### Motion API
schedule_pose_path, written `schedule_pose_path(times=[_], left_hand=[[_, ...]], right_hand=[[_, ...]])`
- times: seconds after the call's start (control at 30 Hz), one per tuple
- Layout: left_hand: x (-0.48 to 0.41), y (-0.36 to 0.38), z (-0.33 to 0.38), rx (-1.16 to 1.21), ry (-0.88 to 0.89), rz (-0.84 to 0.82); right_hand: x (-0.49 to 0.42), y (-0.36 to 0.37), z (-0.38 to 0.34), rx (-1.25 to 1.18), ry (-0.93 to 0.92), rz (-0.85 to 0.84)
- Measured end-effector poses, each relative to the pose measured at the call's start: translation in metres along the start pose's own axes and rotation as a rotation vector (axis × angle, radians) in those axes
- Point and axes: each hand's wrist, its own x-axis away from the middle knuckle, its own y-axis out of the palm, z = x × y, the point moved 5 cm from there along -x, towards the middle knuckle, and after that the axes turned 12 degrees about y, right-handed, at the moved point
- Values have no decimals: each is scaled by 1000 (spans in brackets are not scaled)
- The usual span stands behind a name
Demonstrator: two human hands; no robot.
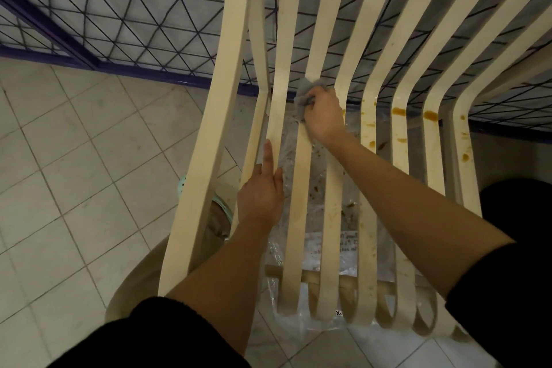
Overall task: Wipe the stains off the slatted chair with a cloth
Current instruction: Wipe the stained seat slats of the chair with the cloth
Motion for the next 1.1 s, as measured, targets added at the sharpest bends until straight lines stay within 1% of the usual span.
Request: schedule_pose_path(times=[0.07, 0.23, 0.37, 0.47, 0.53, 0.73, 0.83, 0.93, 1.03, 1.1], left_hand=[[0, 0, -1, -6, -6, 0], [0, 1, -1, -19, -7, 0], [-1, 3, -3, 12, 16, 11], [-1, 3, -3, -1, 15, 11], [-1, 3, -2, -25, 10, -3], [-2, 4, -3, -25, -27, -41], [-2, 3, -1, -32, -20, -29], [-1, 3, -1, -38, -14, -30], [-1, 3, -2, -30, -9, -20], [0, 2, -3, -19, -6, -21]], right_hand=[[3, 0, 1, 12, 37, -35], [32, 10, 1, 128, -80, -57], [54, 8, 11, 21, -19, -69], [90, 12, 17, 27, -76, -76], [117, 14, 23, -14, -95, -83], [186, 16, 41, -150, -6, -133], [226, 20, 47, -113, -13, -185], [264, 23, 49, -27, -42, -284], [292, 24, 53, 84, -129, -428], [293, 20, 54, 116, -193, -475]])
